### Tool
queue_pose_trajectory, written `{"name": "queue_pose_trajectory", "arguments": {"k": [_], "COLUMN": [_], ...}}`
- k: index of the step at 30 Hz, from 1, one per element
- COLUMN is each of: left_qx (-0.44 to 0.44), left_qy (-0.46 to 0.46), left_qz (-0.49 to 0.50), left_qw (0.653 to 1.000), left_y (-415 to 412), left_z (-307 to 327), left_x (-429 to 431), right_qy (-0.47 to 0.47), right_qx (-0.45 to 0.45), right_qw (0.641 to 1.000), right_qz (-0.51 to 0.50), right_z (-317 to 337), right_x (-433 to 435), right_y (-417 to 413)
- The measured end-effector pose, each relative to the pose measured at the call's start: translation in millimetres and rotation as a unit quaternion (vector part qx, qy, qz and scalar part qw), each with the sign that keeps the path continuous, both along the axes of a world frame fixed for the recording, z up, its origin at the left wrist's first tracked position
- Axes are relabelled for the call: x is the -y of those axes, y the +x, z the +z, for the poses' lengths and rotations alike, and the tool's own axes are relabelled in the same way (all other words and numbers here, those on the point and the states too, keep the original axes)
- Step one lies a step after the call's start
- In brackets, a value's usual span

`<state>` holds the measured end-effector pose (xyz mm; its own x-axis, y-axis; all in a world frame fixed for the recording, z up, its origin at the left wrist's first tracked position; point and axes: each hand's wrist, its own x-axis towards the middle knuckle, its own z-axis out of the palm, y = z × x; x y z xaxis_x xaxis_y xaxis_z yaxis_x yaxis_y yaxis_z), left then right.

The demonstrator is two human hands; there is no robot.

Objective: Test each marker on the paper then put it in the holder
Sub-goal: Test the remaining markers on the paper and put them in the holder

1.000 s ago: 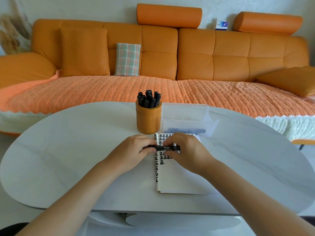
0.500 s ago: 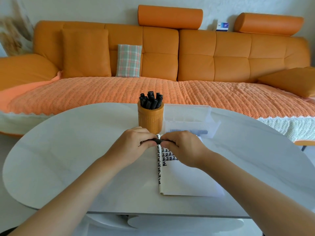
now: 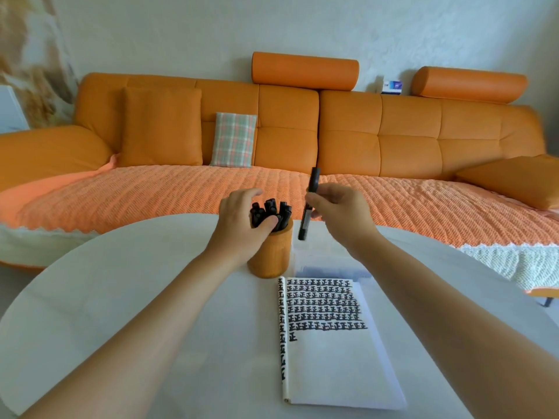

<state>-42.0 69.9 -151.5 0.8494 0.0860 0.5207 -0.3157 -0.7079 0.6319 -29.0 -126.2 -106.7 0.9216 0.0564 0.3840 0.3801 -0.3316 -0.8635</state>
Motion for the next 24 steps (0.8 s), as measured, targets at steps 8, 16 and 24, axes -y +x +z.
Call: {"name": "queue_pose_trajectory", "arguments": {"k": [8,16,24], "left_qx": [-0.194,-0.115,-0.096], "left_qy": [-0.1,-0.148,-0.206], "left_qz": [-0.075,-0.096,-0.106], "left_qw": [0.973,0.978,0.968], "left_y": [34.5,39.7,45.2], "left_z": [-10.4,-4.3,-5.0], "left_x": [-7.6,-3.1,-0.8], "right_qy": [0.016,-0.066,-0.205], "right_qx": [0.003,0.031,0.147], "right_qw": [1.0,0.996,0.967], "right_qz": [0.008,0.042,0.035], "right_z": [-3.7,-13.0,-30.5], "right_x": [-8.0,-16.2,-23.3], "right_y": [25.4,43.8,52.1]}}
